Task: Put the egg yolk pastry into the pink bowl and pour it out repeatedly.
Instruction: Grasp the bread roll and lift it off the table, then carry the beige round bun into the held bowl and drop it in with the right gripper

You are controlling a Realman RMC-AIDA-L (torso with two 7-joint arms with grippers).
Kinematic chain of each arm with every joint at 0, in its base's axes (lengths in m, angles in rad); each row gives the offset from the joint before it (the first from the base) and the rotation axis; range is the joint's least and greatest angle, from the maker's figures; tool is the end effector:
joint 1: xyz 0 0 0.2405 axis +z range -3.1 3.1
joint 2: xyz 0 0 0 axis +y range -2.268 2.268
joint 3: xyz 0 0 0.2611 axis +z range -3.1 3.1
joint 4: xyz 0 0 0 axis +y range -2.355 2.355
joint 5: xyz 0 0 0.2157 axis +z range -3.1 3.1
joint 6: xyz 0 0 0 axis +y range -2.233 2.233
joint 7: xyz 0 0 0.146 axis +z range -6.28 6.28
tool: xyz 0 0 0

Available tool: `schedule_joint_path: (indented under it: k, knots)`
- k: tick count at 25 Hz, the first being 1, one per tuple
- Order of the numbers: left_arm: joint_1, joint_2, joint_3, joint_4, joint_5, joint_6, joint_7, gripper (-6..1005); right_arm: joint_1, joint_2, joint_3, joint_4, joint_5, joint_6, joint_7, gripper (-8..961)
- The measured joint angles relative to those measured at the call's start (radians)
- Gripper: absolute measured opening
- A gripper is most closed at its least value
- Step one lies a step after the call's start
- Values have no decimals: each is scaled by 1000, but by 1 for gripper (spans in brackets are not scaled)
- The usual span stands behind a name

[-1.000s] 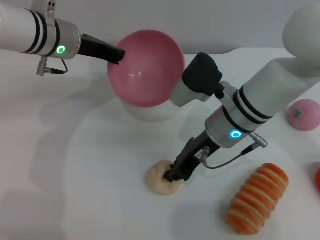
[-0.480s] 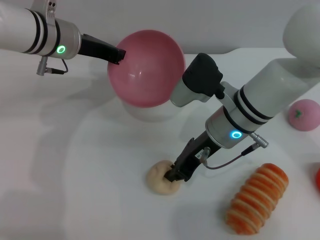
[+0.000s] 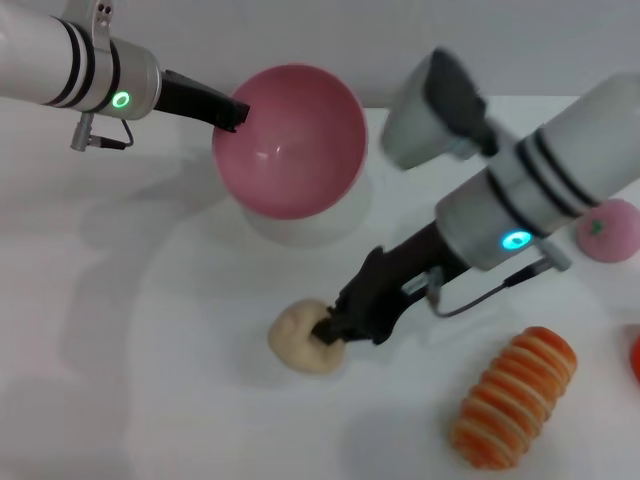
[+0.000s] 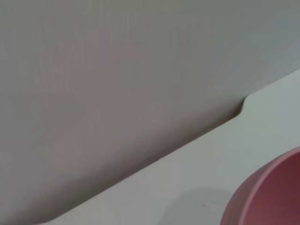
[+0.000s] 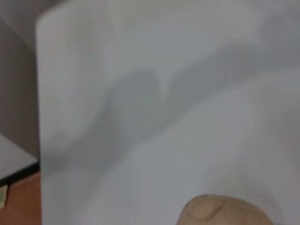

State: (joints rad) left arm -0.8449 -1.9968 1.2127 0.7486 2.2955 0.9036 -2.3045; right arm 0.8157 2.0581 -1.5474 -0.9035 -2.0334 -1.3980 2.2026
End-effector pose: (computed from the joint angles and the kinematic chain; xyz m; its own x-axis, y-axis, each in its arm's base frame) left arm -0.1879 0.4723 -0.0060 0.7875 0.5727 0.2276 0.5954 -0.6117 -0.5208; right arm 0.1277 0.3581 -0.0858 0.9095 -0.4023 0.1049 -0.4090 -0.9110 0.0525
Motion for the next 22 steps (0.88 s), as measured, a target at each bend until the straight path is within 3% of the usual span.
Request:
schedule_joint_path:
  k: [6,11,12,17,22]
  knots:
    - [-2,-18,0,3,15,34,-29,136,-117,0,153,-364,-72,-210,-1,59]
    - [-3,-23,1,1,15,46,-52,139,-155,-1,286,-644,-87,-311,0,59]
    - [-4,-33,1,4,15,101,-90,139,-158,2,311,-671,-88,-311,0,60]
    - [-5,-49,5,25,16,157,-121,142,-164,6,371,-677,-118,-216,-2,57]
    - [-5,-55,10,38,18,169,-144,144,-149,10,334,-548,-151,-99,-34,67]
